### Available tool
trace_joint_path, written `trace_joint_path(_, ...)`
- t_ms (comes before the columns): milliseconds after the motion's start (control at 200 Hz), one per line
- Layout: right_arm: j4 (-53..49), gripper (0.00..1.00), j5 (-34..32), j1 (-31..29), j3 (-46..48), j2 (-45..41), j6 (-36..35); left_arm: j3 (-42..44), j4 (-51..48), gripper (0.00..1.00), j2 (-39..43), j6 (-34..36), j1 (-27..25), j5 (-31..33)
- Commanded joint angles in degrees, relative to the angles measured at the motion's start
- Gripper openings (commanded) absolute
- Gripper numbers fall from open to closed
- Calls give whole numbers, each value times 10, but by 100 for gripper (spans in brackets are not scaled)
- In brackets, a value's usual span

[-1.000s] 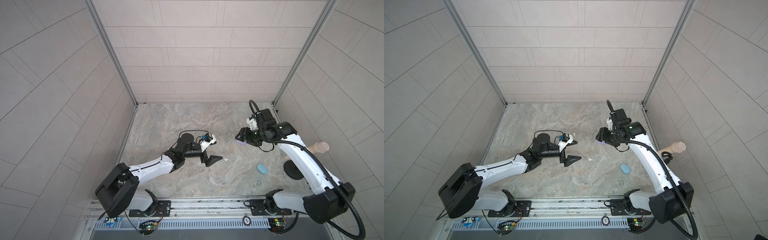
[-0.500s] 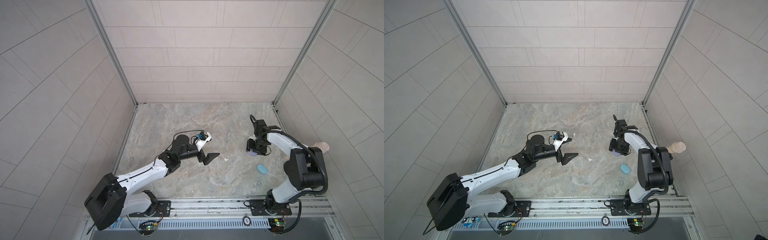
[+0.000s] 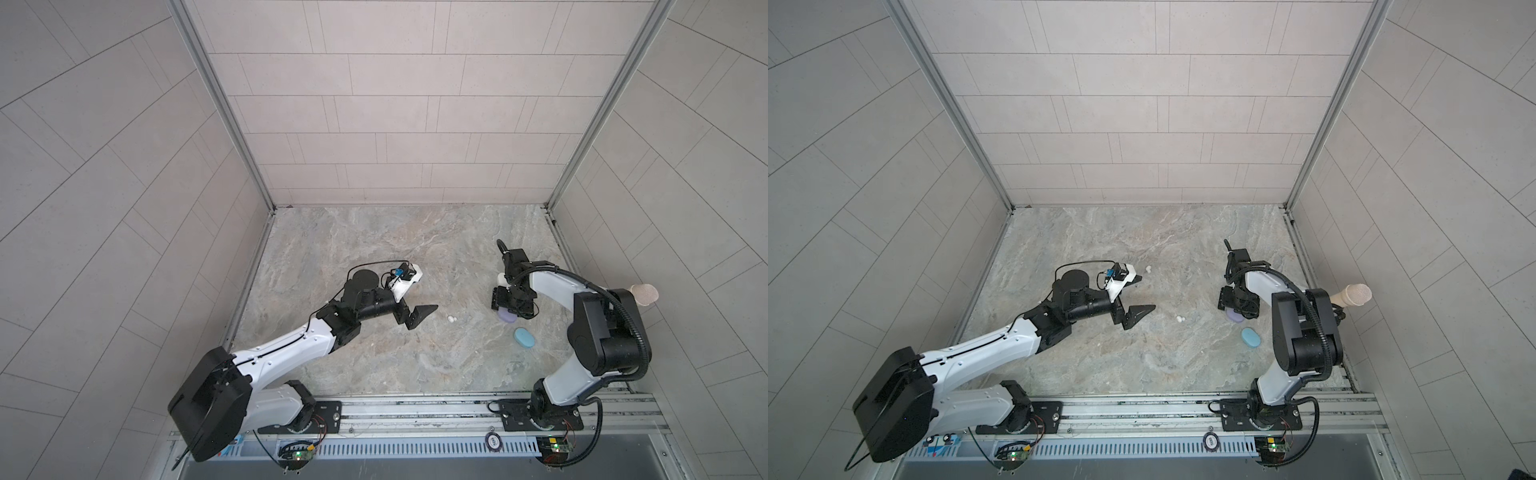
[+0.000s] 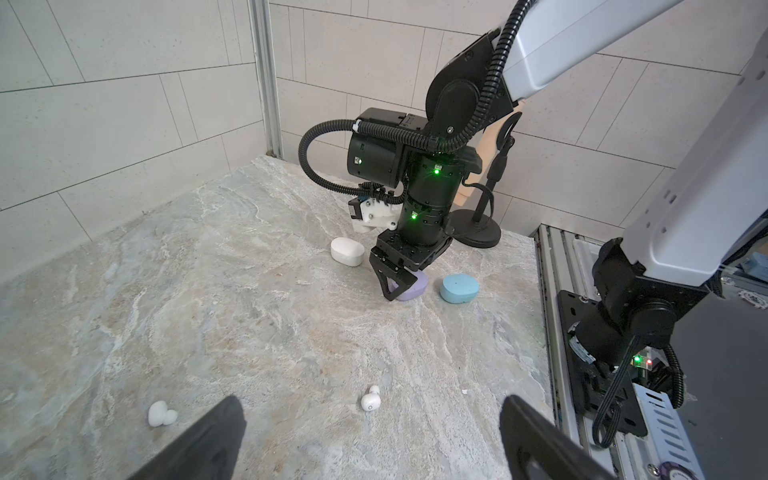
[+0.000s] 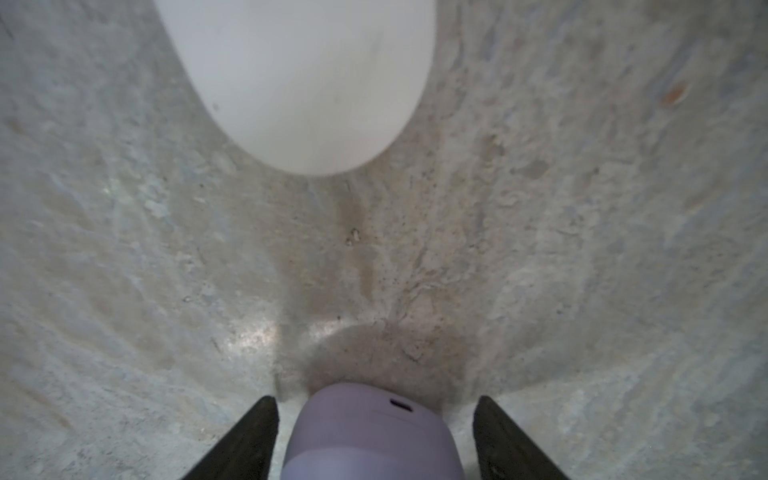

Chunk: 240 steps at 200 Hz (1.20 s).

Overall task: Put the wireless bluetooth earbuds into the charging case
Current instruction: 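Set the lilac case down with the right gripper while the left gripper withdraws, then move the open right gripper down over the white earbud case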

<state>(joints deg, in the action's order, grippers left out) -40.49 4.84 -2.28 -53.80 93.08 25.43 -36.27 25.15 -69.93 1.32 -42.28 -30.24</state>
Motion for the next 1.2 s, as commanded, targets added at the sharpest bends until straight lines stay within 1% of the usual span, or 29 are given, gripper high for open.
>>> trace_joint_path(0,-37,83,-13,-3,-25,-30,-2,8,1,100,17,6,1,10)
trace_joint_path(105,-58,85,-19,-3,-59,-53,-2,6,-4,100,21,7,1,11)
trace_joint_path(180,-57,85,-30,-1,-83,-48,-2,6,-5,100,21,6,1,11)
trace_joint_path(426,-17,86,-29,9,-162,47,-11,11,-1,100,17,0,1,9)
trace_joint_path(491,-14,89,-32,13,-186,75,-18,16,6,100,20,-2,1,5)
trace_joint_path(576,-13,92,-16,19,-215,114,-30,24,16,100,24,-5,1,2)
trace_joint_path(656,-20,94,-16,23,-239,143,-39,25,7,100,29,0,1,4)
trace_joint_path(816,-16,94,26,32,-258,175,-53,26,-2,100,33,7,2,12)
trace_joint_path(981,2,94,78,26,-256,186,-66,25,3,100,23,6,4,11)
trace_joint_path(1196,6,93,89,4,-250,177,-81,18,7,100,10,1,6,0)
